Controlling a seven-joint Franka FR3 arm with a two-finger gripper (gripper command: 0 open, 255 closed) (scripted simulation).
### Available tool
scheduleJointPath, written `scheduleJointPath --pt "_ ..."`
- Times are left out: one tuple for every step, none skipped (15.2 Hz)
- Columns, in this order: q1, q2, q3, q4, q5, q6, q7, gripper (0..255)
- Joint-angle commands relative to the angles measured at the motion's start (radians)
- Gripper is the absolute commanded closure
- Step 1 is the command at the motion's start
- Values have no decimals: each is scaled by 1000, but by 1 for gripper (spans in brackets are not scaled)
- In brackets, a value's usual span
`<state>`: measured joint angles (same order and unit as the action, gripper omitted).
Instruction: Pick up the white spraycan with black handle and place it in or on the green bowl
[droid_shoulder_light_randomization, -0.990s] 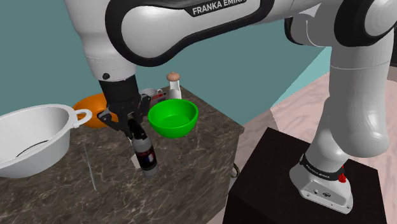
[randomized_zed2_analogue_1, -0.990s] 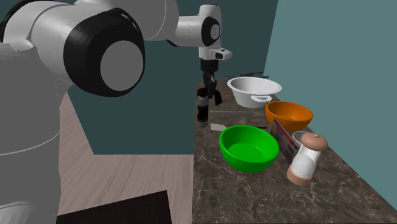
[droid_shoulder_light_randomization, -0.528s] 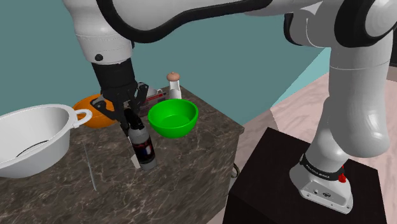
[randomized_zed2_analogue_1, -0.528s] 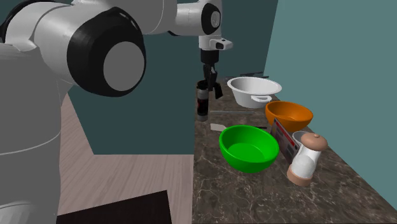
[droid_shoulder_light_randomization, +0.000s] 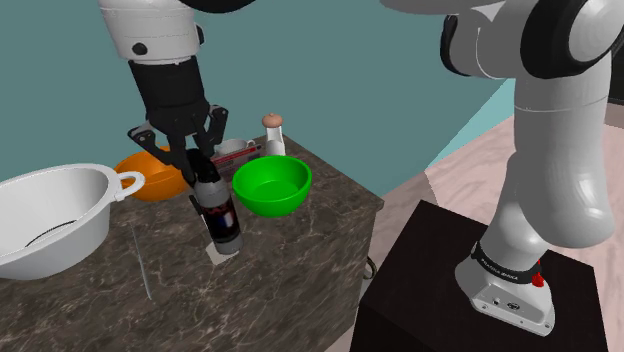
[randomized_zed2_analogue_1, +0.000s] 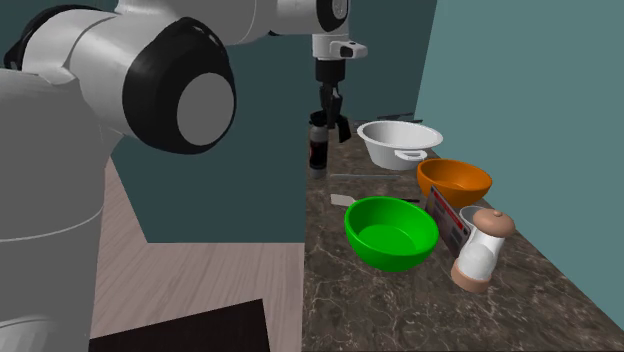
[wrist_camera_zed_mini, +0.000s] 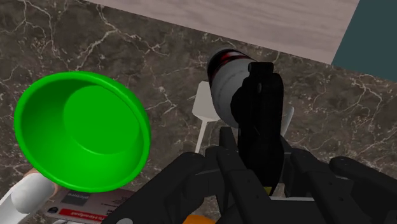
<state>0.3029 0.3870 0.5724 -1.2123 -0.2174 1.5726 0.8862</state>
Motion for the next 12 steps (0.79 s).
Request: scheduleJointPath --pt "9 10 0 43 -5 -34 -1 255" --pt "14 16 -1 67 -9 -51 -1 255" --pt "21 24 -1 92 -13 -69 -1 255" --pt "28 32 -2 118 -17 -88 -1 255" --pt "35 41 -2 146 -22 -107 -1 255" --pt "44 50 -3 175 -27 -127 -1 255" --pt "53 61 -4 206 -33 -147 -1 255" --pt "63 73 -5 239 -40 -169 -1 255" --pt "67 78 -6 252 -42 -177 -2 255" --pt "42 59 -8 235 -32 -176 -22 255" --pt "18 43 -10 221 -22 -177 -42 255" --pt "-4 28 -12 210 -13 -179 -63 255"
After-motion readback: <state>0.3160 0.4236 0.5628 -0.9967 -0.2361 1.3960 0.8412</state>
